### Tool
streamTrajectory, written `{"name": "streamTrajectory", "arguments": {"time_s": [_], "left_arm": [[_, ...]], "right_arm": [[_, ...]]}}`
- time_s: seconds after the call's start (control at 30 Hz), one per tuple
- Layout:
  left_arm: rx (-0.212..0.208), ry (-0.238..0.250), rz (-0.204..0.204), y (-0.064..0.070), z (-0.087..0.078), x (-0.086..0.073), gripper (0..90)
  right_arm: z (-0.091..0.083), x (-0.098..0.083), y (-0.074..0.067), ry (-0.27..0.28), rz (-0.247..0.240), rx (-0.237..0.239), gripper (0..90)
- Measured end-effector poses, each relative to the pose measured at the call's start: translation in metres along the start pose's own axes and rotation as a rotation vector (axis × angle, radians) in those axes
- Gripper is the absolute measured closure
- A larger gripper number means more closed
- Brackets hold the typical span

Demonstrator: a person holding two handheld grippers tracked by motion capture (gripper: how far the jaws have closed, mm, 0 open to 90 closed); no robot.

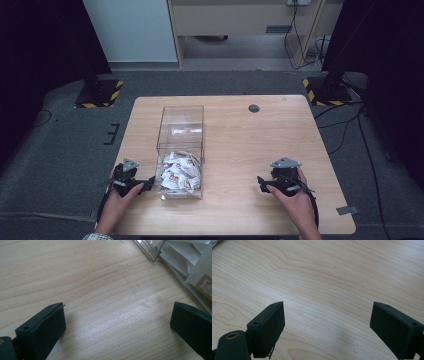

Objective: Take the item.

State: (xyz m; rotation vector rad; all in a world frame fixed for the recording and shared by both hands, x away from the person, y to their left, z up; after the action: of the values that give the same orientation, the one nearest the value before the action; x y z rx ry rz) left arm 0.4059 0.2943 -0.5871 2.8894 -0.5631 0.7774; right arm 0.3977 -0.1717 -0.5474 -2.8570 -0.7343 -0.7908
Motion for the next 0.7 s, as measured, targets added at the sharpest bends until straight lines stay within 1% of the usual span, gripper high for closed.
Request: {"name": "streamTrajectory", "arguments": {"time_s": [0.13,0.23,0.3,0.33,0.5,0.7], "left_arm": [[0.000,0.000,0.000,0.000,0.000,0.000,0.0],[0.000,0.000,0.000,0.000,0.000,0.000,0.0],[0.000,0.000,0.000,0.000,0.000,0.000,0.0],[0.000,0.000,0.000,0.000,0.000,0.000,0.0],[0.000,0.000,0.000,0.000,0.000,0.000,0.0],[0.000,0.000,0.000,0.000,0.000,0.000,0.0]], "right_arm": [[-0.002,0.004,-0.002,-0.007,-0.006,-0.002,13.5],[-0.005,0.008,-0.004,-0.020,-0.035,-0.010,14.2],[-0.005,0.009,-0.005,-0.021,-0.037,-0.013,14.3],[-0.007,0.011,-0.006,-0.030,-0.046,-0.011,15.0],[-0.010,0.016,-0.010,-0.036,-0.057,-0.001,16.6],[-0.015,0.023,-0.014,-0.033,-0.071,0.013,19.2]]}}
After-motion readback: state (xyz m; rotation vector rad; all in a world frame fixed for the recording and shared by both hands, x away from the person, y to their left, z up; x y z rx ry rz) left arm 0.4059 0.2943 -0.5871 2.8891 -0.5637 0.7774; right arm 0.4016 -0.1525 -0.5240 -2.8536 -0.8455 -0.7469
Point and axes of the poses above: each handheld gripper's, and its own axes: z roughly forward along the jaws, x roughly out of its top, y roughly to its right, the point moved 7 cm from there along z, roughly forward along the jaws, and after that the axes turned 14 degrees about -y, right-handed, at the moved point
